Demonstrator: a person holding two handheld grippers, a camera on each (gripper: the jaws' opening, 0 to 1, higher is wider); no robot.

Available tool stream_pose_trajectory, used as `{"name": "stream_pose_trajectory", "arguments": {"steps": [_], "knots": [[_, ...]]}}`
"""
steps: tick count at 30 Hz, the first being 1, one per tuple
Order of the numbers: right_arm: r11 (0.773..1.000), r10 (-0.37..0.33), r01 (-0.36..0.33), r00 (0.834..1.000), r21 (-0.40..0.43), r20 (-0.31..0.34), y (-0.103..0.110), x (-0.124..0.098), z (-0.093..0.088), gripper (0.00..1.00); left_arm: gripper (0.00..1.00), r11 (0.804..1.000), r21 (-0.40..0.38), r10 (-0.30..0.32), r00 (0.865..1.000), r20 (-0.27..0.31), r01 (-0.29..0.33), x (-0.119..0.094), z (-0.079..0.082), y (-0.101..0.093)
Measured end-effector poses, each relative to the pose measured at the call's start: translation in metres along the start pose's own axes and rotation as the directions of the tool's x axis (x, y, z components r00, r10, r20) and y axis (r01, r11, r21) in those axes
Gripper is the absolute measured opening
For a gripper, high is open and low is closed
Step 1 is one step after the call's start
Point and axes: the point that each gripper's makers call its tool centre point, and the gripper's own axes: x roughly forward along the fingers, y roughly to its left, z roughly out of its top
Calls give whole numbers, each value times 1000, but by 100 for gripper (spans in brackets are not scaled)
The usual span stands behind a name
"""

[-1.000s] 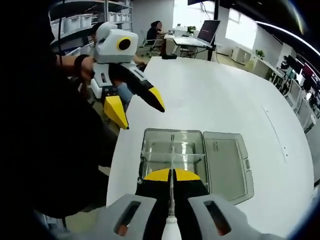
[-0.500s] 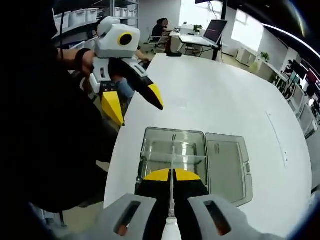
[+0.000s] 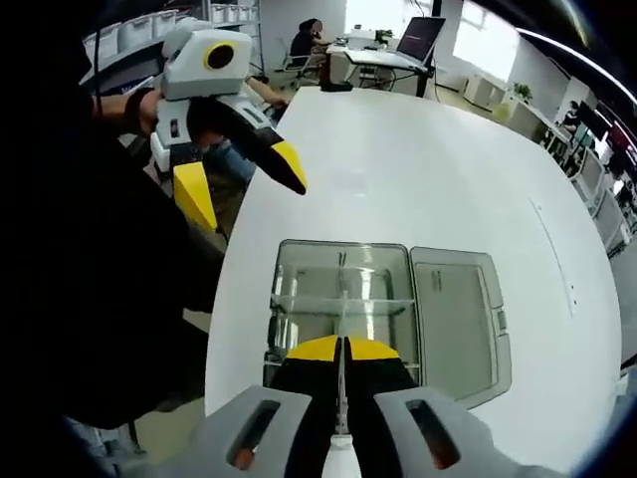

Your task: Insert the divider into the dual guide fixture by aligning both edges with the guide slots and pushing it downward to the bottom, including one-sided entry, uneven engagement, binding, and posture correction.

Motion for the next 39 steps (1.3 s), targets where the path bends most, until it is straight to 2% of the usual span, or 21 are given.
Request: {"name": "stream_pose_trajectory", "arguments": {"steps": [20, 28, 32, 39], "knots": [[1000, -6, 5, 990, -12, -144, 1, 21, -11, 0, 45, 1000, -20, 12, 1000, 11, -12, -19, -3, 26], [1000, 2, -2, 989, 0, -148, 1, 24, -13, 0, 45, 1000, -29, 12, 1000, 6, -12, -20, -1, 34], [999, 3, -8, 988, -33, -154, 1, 24, -13, 0, 45, 1000, -28, 8, 1000, -2, -8, -19, -1, 37], [1000, -9, 12, 991, 18, -133, 2, 24, -13, 0, 45, 999, -31, 8, 1000, -23, -9, -16, -4, 50]]}}
